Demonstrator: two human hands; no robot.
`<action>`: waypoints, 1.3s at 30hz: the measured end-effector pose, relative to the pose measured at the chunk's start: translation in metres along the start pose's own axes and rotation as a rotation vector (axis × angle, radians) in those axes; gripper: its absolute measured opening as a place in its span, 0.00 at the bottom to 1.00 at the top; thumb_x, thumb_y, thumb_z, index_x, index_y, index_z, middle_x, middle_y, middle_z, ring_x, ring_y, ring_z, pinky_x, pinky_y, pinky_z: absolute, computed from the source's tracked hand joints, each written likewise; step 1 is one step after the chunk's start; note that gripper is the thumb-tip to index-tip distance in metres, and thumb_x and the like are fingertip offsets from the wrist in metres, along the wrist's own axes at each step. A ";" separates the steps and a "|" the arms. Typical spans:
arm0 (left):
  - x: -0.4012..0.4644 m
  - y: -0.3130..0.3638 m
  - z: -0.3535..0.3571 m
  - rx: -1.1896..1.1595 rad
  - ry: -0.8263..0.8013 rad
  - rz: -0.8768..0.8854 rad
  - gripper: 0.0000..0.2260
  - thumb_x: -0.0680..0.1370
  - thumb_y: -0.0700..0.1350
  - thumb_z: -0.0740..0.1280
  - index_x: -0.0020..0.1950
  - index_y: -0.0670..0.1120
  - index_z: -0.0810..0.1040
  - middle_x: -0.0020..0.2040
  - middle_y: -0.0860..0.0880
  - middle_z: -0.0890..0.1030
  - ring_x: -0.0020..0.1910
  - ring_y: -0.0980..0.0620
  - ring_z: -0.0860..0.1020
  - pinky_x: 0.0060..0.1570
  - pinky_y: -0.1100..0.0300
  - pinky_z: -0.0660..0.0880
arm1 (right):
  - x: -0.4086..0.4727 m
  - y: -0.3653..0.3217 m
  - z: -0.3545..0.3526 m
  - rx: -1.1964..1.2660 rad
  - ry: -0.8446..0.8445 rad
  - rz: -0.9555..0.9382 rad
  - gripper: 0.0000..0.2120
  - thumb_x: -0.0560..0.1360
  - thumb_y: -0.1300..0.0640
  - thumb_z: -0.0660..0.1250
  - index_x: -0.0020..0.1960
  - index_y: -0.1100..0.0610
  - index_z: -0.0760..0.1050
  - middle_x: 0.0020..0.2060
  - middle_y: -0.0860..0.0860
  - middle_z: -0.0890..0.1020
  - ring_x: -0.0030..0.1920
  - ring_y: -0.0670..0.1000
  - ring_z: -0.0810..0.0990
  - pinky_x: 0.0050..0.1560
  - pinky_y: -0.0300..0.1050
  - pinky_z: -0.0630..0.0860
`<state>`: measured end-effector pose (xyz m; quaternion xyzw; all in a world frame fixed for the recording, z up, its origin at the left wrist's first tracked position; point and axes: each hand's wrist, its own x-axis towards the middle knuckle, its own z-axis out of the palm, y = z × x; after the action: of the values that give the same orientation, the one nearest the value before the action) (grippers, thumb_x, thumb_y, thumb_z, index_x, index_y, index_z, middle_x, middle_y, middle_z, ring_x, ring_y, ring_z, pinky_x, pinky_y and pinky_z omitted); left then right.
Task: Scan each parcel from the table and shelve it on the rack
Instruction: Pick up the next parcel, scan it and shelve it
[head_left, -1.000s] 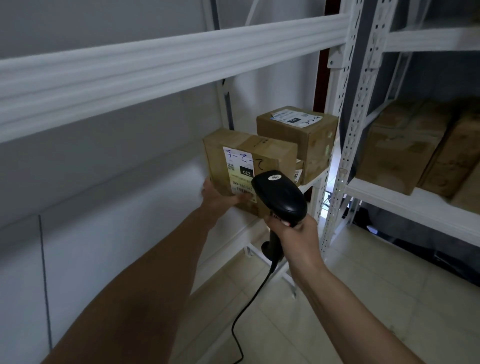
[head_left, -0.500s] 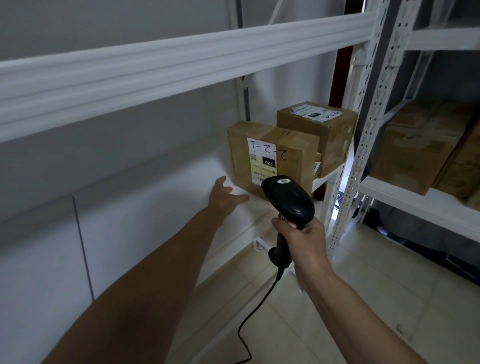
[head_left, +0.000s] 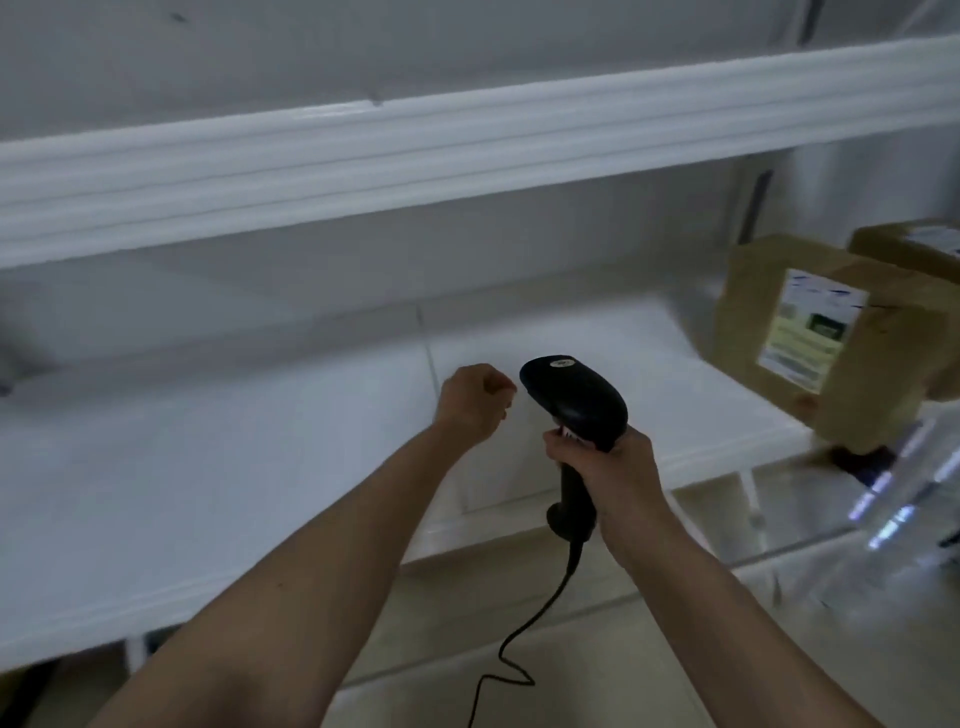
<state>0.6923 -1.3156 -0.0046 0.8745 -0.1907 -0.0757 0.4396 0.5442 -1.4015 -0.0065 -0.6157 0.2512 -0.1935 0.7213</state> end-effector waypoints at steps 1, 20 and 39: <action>-0.008 -0.014 -0.022 0.042 0.035 -0.001 0.06 0.79 0.38 0.65 0.43 0.47 0.77 0.39 0.49 0.80 0.35 0.54 0.79 0.37 0.65 0.76 | -0.007 0.001 0.020 -0.016 -0.045 0.004 0.08 0.68 0.67 0.73 0.41 0.55 0.79 0.31 0.54 0.78 0.33 0.50 0.76 0.36 0.41 0.74; -0.336 -0.298 -0.423 0.613 0.540 -0.338 0.06 0.79 0.41 0.60 0.49 0.45 0.76 0.50 0.47 0.80 0.47 0.45 0.78 0.40 0.57 0.68 | -0.285 0.079 0.437 -0.207 -0.777 -0.001 0.07 0.68 0.69 0.73 0.44 0.61 0.80 0.35 0.60 0.79 0.37 0.56 0.77 0.44 0.53 0.77; -0.509 -0.451 -0.574 0.612 0.713 -0.674 0.07 0.78 0.46 0.66 0.56 0.50 0.77 0.54 0.50 0.78 0.51 0.49 0.77 0.46 0.55 0.75 | -0.416 0.152 0.637 -0.305 -1.017 0.118 0.07 0.68 0.69 0.73 0.42 0.60 0.77 0.36 0.58 0.78 0.40 0.56 0.77 0.47 0.53 0.75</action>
<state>0.5187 -0.4431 -0.0367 0.9458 0.2449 0.1463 0.1556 0.5901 -0.6279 -0.0311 -0.7145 -0.0704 0.2090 0.6639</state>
